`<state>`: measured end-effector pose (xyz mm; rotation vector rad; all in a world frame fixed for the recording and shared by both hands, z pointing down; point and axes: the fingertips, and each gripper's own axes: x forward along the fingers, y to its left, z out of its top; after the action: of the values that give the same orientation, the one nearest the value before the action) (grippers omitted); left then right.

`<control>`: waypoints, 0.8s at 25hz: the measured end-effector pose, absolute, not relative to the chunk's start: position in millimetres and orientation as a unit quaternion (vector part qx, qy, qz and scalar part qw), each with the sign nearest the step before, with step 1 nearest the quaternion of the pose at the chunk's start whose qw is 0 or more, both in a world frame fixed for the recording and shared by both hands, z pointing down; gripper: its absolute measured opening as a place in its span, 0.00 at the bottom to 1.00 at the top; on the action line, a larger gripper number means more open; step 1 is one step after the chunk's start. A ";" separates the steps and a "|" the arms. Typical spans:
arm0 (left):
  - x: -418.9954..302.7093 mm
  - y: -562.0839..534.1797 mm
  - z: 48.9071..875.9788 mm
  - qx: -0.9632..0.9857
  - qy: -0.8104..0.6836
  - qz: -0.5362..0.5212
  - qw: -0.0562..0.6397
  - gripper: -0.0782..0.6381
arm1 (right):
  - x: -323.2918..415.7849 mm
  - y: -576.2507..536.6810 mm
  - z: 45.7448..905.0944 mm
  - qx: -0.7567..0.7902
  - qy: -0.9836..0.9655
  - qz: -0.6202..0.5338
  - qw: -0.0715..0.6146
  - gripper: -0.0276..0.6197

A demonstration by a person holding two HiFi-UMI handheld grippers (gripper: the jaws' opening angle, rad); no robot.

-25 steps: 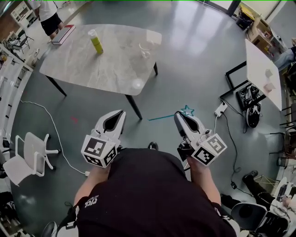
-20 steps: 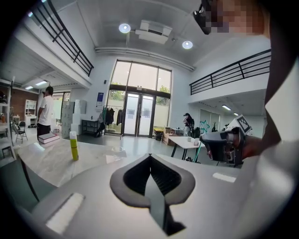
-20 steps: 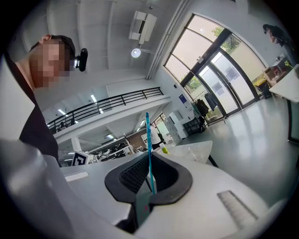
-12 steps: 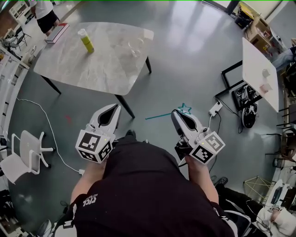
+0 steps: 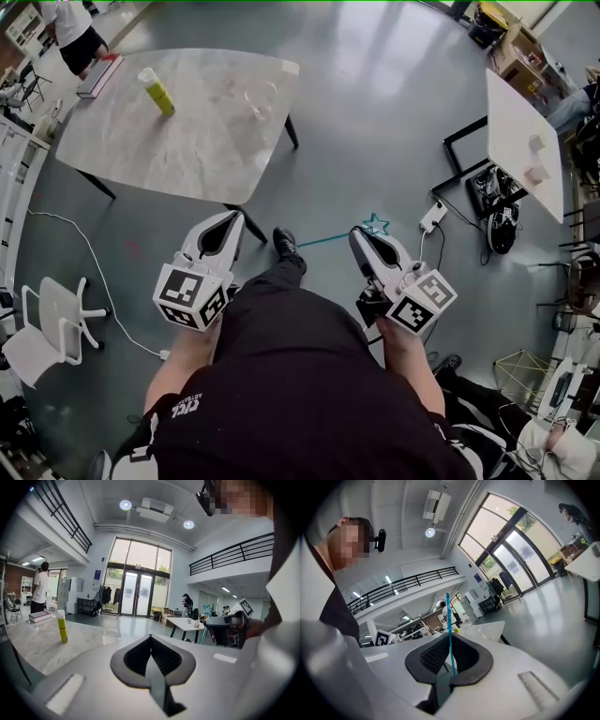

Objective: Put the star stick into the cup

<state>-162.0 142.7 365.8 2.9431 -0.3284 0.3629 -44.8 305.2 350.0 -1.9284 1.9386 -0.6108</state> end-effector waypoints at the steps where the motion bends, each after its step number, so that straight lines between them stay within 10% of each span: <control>1: -157.0 139.0 368.0 0.983 -0.110 0.122 0.081 0.11 | -39.3 302.2 351.4 -0.679 0.681 -0.217 0.168 0.09; 20: -16.2 -3.2 376.5 0.981 -0.135 0.090 0.109 0.11 | 100.7 133.1 334.2 -0.652 0.717 -0.217 0.114 0.09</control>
<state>-16.2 -3.2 376.5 2.8838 -0.3969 0.2659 100.7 133.1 334.2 -1.9124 2.1025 -0.6374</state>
